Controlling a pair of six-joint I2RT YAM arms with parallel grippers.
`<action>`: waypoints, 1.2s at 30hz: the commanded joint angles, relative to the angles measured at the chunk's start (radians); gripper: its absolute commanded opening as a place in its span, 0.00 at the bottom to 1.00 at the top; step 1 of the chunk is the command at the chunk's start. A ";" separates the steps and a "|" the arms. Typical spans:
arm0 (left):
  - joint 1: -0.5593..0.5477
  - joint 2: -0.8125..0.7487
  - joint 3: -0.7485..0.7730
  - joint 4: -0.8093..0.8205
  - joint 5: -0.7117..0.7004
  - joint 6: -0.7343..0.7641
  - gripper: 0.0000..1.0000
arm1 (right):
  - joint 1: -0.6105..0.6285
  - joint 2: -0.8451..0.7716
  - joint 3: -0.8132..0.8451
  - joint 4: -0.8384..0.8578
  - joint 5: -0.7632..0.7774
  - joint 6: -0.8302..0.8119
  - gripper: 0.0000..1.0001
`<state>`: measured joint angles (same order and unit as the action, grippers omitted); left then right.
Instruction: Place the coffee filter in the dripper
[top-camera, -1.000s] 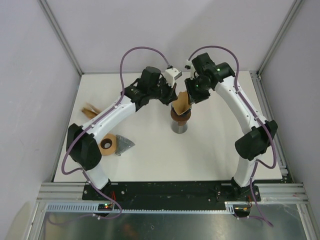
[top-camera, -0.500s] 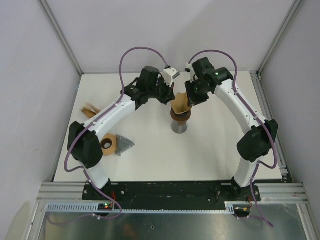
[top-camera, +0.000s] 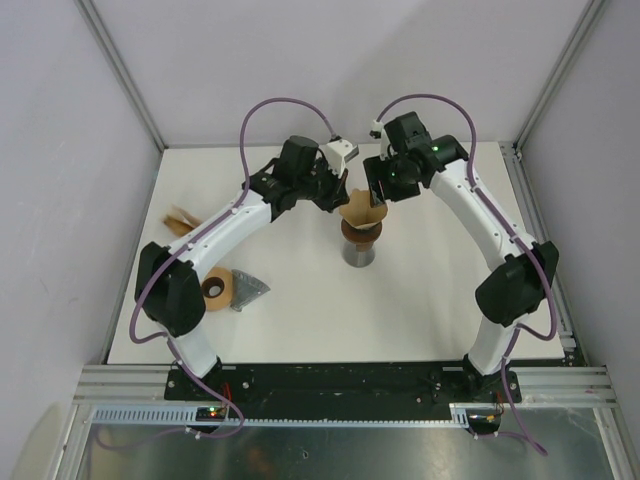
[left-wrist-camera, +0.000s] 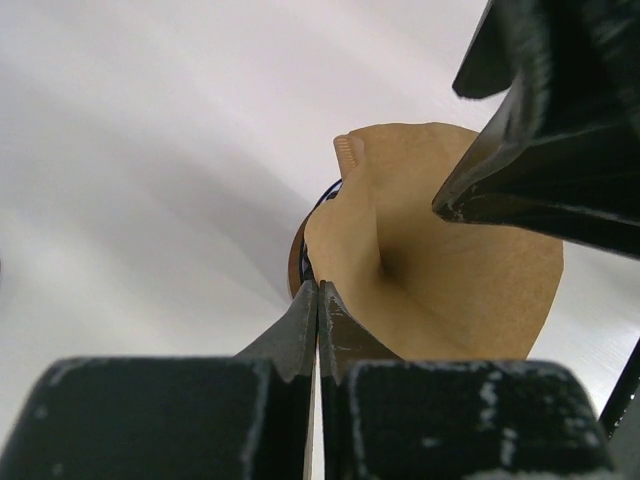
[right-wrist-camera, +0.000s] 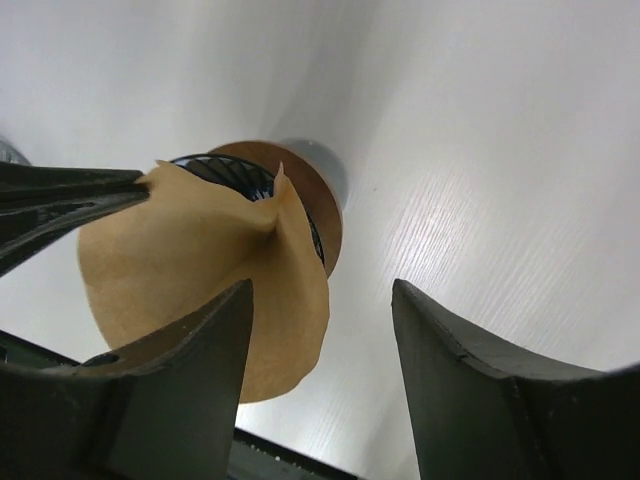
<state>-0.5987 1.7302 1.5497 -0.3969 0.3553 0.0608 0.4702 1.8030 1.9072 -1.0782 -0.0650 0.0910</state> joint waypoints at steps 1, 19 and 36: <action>0.004 -0.021 0.007 0.027 0.026 0.020 0.00 | 0.015 -0.127 0.026 0.113 0.028 -0.028 0.63; 0.009 -0.031 0.009 0.026 0.031 0.003 0.10 | 0.071 -0.169 -0.278 0.349 -0.129 0.040 0.00; 0.107 -0.154 -0.005 0.027 0.185 -0.012 0.60 | 0.106 0.013 -0.156 0.207 0.020 -0.008 0.00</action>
<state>-0.5201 1.6775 1.5497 -0.3981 0.4595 0.0525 0.5507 1.7748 1.6577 -0.8200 -0.1188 0.1123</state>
